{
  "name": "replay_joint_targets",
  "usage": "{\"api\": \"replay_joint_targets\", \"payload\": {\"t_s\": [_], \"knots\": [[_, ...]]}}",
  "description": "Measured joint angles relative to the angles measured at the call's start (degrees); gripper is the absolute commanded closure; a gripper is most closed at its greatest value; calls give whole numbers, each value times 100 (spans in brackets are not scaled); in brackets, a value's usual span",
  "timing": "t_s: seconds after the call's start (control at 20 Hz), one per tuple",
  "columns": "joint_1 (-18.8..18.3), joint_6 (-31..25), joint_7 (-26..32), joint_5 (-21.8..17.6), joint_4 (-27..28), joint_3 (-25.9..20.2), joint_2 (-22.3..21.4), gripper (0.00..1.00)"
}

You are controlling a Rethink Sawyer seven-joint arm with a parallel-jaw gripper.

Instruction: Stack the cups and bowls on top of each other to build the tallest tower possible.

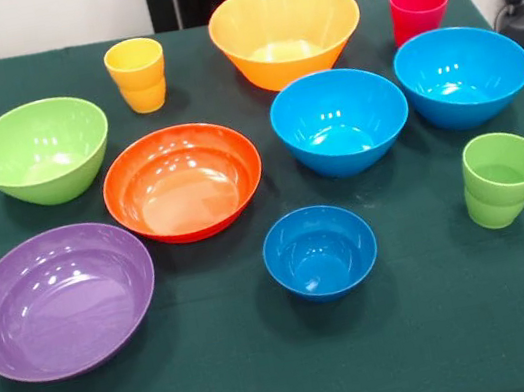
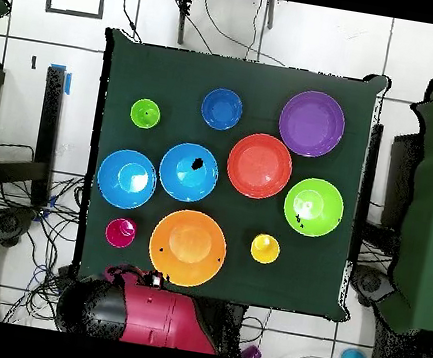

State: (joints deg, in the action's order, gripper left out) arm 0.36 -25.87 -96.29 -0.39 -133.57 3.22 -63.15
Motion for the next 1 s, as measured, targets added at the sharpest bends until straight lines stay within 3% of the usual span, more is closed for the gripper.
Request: {"api": "replay_joint_targets", "payload": {"t_s": [0.65,1.0], "knots": [[-153,1364,-14,7,-676,-78,536,0],[-175,2346,-134,-122,-1095,-98,1164,0]]}}
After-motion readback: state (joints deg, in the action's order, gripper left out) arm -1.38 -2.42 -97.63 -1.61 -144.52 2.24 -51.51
